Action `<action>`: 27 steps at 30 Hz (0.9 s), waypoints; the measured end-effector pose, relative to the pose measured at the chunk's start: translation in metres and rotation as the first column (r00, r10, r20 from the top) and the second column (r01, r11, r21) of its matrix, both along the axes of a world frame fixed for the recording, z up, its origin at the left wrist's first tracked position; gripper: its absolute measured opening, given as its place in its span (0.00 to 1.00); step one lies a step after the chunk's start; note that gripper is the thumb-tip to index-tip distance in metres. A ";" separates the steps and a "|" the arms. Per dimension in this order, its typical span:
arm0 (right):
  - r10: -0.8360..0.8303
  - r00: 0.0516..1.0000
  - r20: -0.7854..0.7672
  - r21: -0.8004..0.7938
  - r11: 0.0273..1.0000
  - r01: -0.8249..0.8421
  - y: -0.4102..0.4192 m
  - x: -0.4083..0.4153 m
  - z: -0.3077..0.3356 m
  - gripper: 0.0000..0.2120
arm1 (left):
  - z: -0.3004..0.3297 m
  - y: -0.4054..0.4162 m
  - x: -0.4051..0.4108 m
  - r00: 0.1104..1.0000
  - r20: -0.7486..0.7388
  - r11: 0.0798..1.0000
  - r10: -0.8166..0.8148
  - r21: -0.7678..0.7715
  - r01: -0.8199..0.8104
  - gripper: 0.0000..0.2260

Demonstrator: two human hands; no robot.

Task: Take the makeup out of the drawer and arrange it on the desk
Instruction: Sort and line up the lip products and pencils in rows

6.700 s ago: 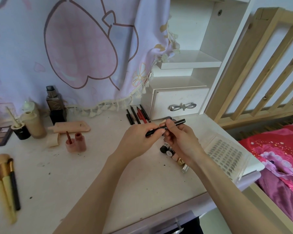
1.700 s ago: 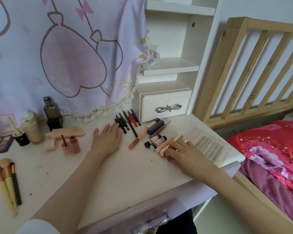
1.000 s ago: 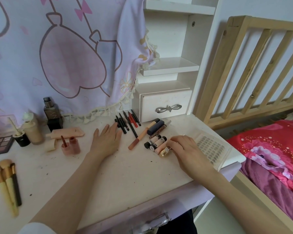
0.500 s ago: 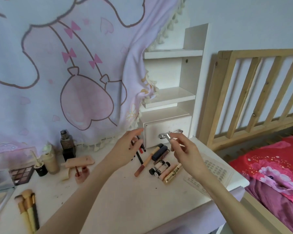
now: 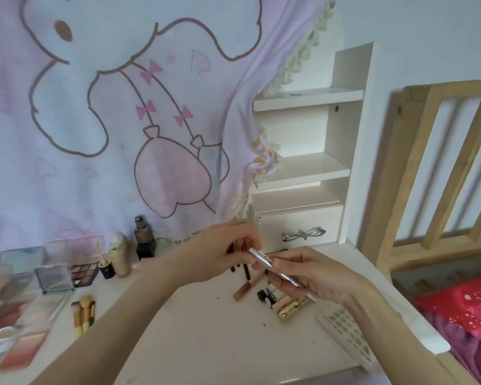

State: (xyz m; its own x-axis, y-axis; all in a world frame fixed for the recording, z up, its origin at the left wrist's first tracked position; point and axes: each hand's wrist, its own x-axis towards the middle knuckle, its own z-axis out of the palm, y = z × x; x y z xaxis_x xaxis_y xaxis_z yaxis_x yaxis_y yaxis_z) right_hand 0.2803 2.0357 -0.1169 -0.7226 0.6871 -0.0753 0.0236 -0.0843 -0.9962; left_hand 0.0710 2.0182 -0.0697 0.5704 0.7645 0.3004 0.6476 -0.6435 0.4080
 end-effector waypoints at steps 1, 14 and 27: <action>0.031 0.999 -0.016 0.011 0.999 -0.031 0.005 -0.003 0.002 0.19 | 0.002 -0.002 -0.001 1.000 -0.007 1.000 0.024 0.004 -0.024 0.04; -0.248 0.946 -0.208 -0.200 0.958 0.207 0.040 -0.106 0.025 0.11 | -0.015 -0.022 -0.054 0.814 -0.018 0.786 0.580 0.275 -0.554 0.11; -0.219 0.915 -0.338 0.155 0.946 0.284 0.005 -0.141 0.009 0.09 | -0.018 -0.048 -0.093 0.847 0.172 0.860 0.502 -0.201 -0.469 0.10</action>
State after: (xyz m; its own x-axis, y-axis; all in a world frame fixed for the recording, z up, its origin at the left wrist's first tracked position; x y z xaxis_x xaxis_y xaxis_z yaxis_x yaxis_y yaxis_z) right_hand 0.1394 2.0409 -0.1080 -0.4879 0.8265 0.2808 -0.2868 0.1520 -0.9459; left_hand -0.0223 1.9706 -0.0879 0.0501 0.9708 0.2345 0.7492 -0.1918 0.6340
